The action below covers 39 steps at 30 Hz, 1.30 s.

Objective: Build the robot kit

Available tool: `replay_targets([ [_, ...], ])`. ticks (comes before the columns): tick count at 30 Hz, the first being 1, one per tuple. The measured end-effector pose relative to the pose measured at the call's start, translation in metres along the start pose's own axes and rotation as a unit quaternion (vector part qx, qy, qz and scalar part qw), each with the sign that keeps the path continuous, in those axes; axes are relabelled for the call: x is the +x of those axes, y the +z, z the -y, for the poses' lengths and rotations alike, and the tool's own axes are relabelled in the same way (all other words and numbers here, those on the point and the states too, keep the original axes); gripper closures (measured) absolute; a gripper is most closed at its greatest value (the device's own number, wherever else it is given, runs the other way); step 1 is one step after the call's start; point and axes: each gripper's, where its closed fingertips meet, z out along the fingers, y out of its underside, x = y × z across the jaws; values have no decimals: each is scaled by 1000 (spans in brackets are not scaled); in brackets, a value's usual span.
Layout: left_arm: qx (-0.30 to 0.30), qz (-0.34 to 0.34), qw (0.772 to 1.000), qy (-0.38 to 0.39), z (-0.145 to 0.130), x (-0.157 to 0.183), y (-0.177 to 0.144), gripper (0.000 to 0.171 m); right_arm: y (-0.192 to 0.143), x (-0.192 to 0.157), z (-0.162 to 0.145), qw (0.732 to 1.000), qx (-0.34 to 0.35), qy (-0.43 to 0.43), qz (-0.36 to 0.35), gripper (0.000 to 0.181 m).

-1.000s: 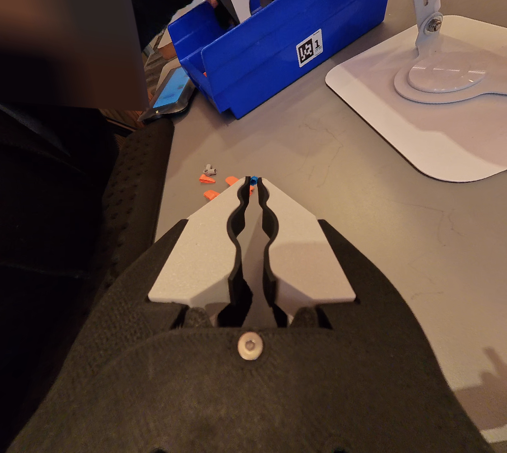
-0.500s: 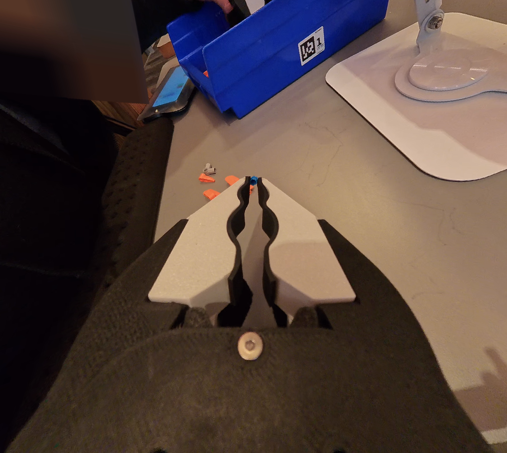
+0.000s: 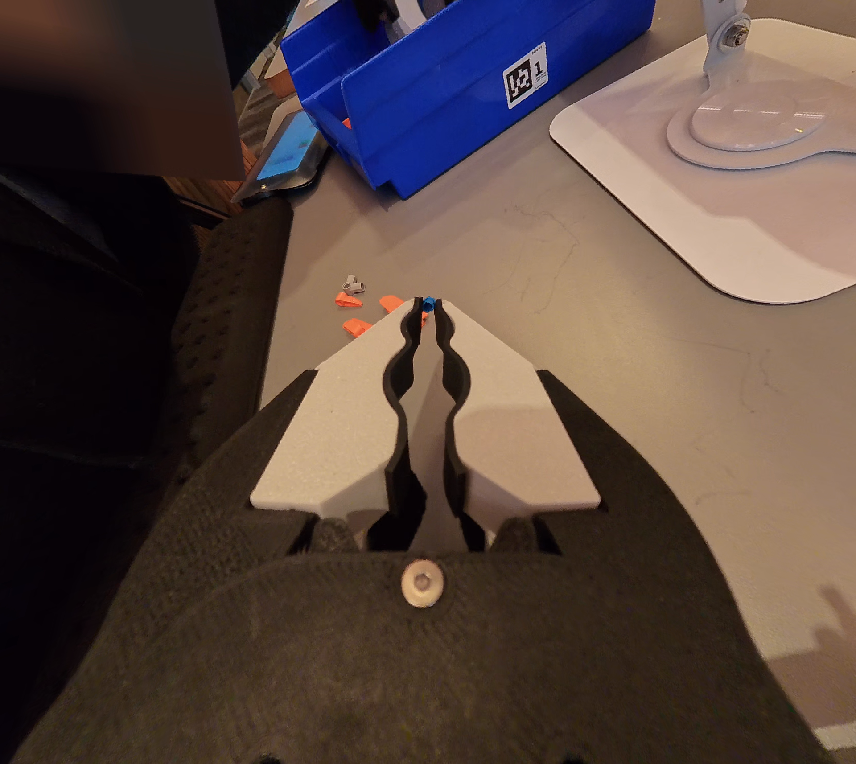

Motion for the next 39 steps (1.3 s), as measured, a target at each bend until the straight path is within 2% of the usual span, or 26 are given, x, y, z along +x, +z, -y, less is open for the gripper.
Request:
replay_targets([
  [3, 47, 7, 999, 17, 23, 0, 1, 135, 1, 0, -1, 1000, -1, 1, 0, 178],
  [5, 49, 7, 998, 26, 32, 3, 8, 130, 1, 0, -1, 1000, -1, 1, 0, 179],
  [9, 74, -7, 996, 47, 49, 14, 19, 137, 0, 0, 0, 1000, 0, 1, 1, 178],
  [12, 65, -17, 997, 46, 45, 17, 26, 140, 0, 0, 0, 1000, 0, 2, 2, 178],
  [16, 28, -28, 999, 29, 28, 16, 27, 161, 1, 0, -1, 1000, -1, 2, 2, 178],
  [21, -1, -7, 1000, 22, 11, 8, 19, 162, 1, 0, 0, 1000, -1, 1, 2, 178],
  [25, -7, 7, 1000, 15, 2, 2, 10, 156, 0, 0, 0, 1000, 1, 1, 2, 179],
  [28, 20, 20, 1000, 7, 9, -5, 2, 150, 1, 0, 0, 1000, 0, 1, 2, 178],
  [32, 60, 25, 998, 20, 32, -8, 3, 139, 1, 0, -1, 1000, -1, 1, 1, 178],
  [37, 30, 26, 998, 46, 43, -9, 24, 137, 0, 0, 0, 1000, 0, 1, 1, 179],
  [39, 24, 37, 998, 50, 44, -12, 29, 144, 0, 0, 0, 1000, 1, 2, 1, 179],
])
